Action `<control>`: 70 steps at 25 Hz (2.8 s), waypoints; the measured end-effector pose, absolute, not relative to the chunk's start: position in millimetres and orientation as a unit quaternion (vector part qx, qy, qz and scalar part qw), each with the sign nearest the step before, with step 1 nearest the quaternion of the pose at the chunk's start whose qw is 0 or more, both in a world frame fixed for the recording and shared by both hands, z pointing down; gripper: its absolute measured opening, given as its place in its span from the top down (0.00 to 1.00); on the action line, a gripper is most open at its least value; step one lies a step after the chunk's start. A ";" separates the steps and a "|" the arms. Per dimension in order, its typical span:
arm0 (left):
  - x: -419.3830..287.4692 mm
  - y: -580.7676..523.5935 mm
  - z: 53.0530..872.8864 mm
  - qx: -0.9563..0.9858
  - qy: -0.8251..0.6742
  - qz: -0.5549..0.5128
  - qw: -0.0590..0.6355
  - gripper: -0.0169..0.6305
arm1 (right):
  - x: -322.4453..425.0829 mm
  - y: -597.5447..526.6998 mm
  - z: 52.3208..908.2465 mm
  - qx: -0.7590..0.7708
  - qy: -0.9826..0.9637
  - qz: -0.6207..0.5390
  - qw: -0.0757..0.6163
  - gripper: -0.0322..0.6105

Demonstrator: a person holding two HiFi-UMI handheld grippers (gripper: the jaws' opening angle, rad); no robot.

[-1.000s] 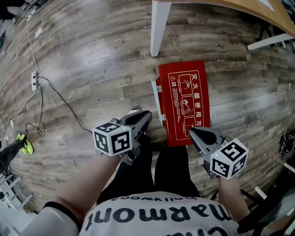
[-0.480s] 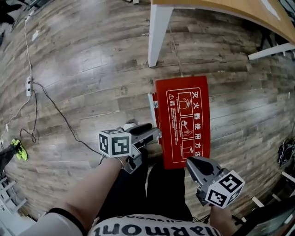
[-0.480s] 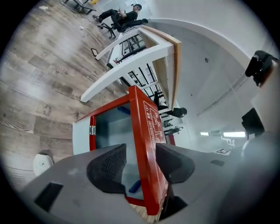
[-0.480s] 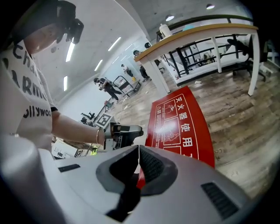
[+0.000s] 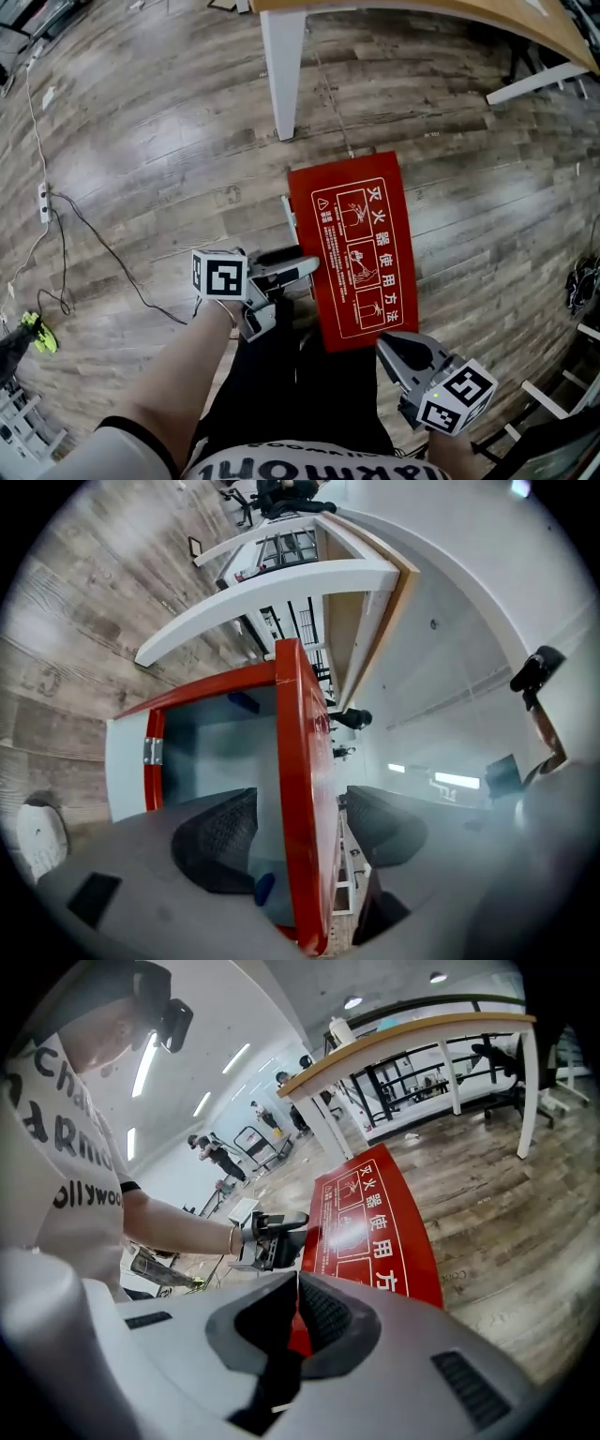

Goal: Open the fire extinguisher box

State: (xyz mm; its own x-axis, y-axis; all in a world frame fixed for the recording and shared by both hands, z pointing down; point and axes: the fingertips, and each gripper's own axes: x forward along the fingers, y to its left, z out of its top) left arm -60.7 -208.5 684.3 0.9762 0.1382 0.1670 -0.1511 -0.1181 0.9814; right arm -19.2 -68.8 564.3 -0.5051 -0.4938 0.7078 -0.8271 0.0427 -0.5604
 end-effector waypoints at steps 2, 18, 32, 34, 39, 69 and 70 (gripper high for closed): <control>-52.0 -208.9 681.5 0.719 0.002 0.092 0.689 0.55 | -17.4 -66.6 565.8 0.476 -0.699 0.508 0.161 0.93; -42.6 -202.6 611.9 0.731 0.121 0.066 0.668 0.55 | -21.1 -69.3 530.0 0.503 -0.709 0.477 0.130 0.93; -14.0 -192.5 533.8 0.722 0.172 0.023 0.670 0.83 | -6.3 -64.7 474.7 0.567 -0.701 0.418 0.110 0.93; -4.2 -191.2 524.9 0.714 0.170 0.022 0.679 0.83 | 0.1 -63.4 465.9 0.588 -0.691 0.407 0.105 0.93; 24.5 -189.5 509.2 0.700 0.142 0.031 0.699 0.82 | 14.3 -62.4 439.5 0.641 -0.659 0.388 0.070 0.93; 87.2 -176.7 488.4 0.708 -0.061 0.051 0.702 0.89 | 191.1 -44.4 435.9 0.576 -0.701 0.420 -0.017 0.93; 90.3 -175.9 488.3 0.709 -0.066 0.051 0.700 0.89 | 195.4 -43.8 437.7 0.575 -0.701 0.422 -0.018 0.93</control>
